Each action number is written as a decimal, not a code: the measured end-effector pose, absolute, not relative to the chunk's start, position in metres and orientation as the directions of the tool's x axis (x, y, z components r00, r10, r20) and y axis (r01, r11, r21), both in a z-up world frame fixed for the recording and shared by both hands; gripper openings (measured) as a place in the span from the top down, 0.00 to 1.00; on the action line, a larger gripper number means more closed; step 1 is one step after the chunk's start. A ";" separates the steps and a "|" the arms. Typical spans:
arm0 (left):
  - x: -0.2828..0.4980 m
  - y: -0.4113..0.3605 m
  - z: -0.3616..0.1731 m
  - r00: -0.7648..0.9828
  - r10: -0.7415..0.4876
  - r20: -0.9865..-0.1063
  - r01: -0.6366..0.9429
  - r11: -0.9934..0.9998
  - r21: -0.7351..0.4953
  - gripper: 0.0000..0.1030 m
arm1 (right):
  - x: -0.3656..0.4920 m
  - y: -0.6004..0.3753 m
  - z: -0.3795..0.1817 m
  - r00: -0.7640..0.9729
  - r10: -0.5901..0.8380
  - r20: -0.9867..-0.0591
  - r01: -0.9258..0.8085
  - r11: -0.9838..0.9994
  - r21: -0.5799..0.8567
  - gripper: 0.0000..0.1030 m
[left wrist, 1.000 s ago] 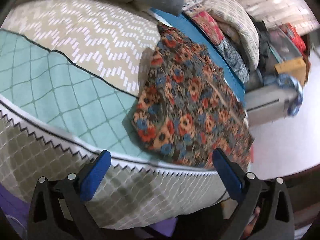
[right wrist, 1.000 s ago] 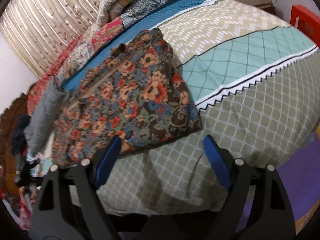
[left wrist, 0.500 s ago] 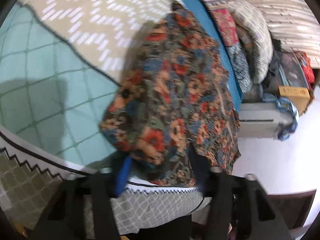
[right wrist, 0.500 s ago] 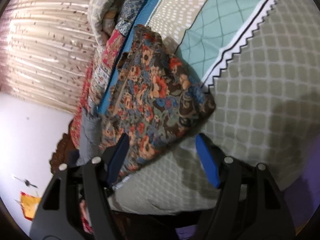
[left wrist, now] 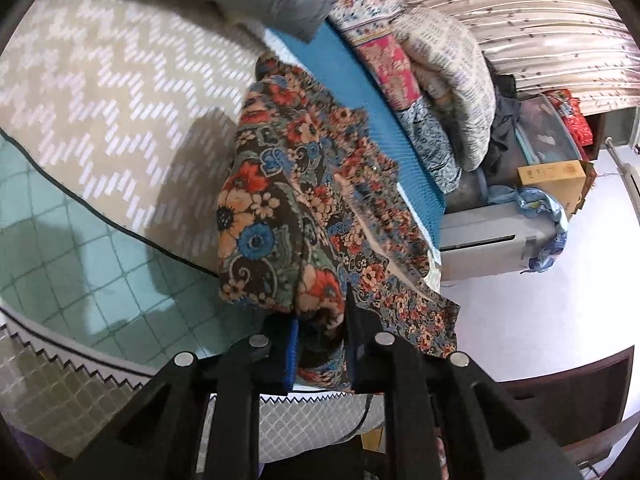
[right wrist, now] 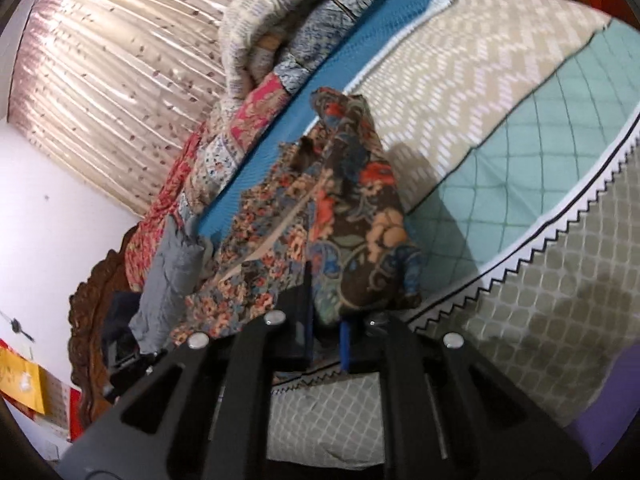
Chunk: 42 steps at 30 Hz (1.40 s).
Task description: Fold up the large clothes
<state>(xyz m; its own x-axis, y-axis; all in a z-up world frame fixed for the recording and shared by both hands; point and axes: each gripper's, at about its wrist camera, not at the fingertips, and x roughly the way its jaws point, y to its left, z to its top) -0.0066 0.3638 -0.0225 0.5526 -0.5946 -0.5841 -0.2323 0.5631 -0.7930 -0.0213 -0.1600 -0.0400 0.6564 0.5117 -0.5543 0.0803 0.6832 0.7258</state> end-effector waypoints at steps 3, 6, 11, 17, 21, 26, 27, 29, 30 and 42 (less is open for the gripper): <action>-0.026 0.373 -0.013 0.577 -0.585 -0.570 -0.214 0.565 -0.797 1.00 | -0.030 -0.163 -0.036 0.646 0.534 -0.545 0.085 0.660 0.747 0.92; -0.050 0.385 -0.004 0.604 -0.578 -0.550 -0.203 0.555 -0.806 0.97 | -0.044 -0.163 -0.030 0.637 0.548 -0.542 0.077 0.654 0.752 0.92; -0.095 0.403 0.009 0.643 -0.552 -0.531 -0.202 0.547 -0.812 0.94 | -0.080 -0.162 -0.027 0.590 0.575 -0.567 0.078 0.658 0.749 0.92; -0.146 0.405 0.002 0.644 -0.560 -0.520 -0.215 0.520 -0.827 0.93 | -0.134 -0.160 -0.029 0.538 0.571 -0.620 0.082 0.697 0.712 0.93; -0.143 0.401 -0.011 0.623 -0.572 -0.534 -0.238 0.511 -0.826 0.93 | -0.136 -0.163 -0.048 0.508 0.587 -0.630 0.139 0.666 0.733 0.92; -0.114 0.400 0.016 0.649 -0.584 -0.488 -0.189 0.498 -0.847 0.93 | -0.114 -0.164 -0.022 0.546 0.618 -0.566 0.085 0.631 0.771 0.92; -0.108 0.399 0.020 0.651 -0.586 -0.483 -0.182 0.498 -0.848 0.93 | -0.105 -0.164 -0.013 0.557 0.622 -0.551 0.068 0.627 0.776 0.92; -0.088 0.397 0.033 0.655 -0.589 -0.473 -0.166 0.498 -0.851 0.93 | -0.083 -0.164 0.001 0.572 0.629 -0.526 0.047 0.615 0.787 0.92; -0.078 0.396 0.039 0.658 -0.589 -0.470 -0.162 0.498 -0.852 0.93 | -0.070 -0.164 0.007 0.577 0.632 -0.518 0.042 0.610 0.791 0.92; 0.100 0.393 0.042 0.619 -0.497 -0.608 -0.298 0.567 -0.767 0.93 | 0.132 -0.160 -0.022 0.583 0.602 -0.545 0.174 0.562 0.808 0.92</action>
<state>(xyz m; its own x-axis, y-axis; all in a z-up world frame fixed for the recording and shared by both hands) 0.1000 0.3925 0.0415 0.6188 -0.4971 -0.6082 -0.2984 0.5675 -0.7674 0.1320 -0.1604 -0.0224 0.5833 0.6023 -0.5450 0.1745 0.5624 0.8083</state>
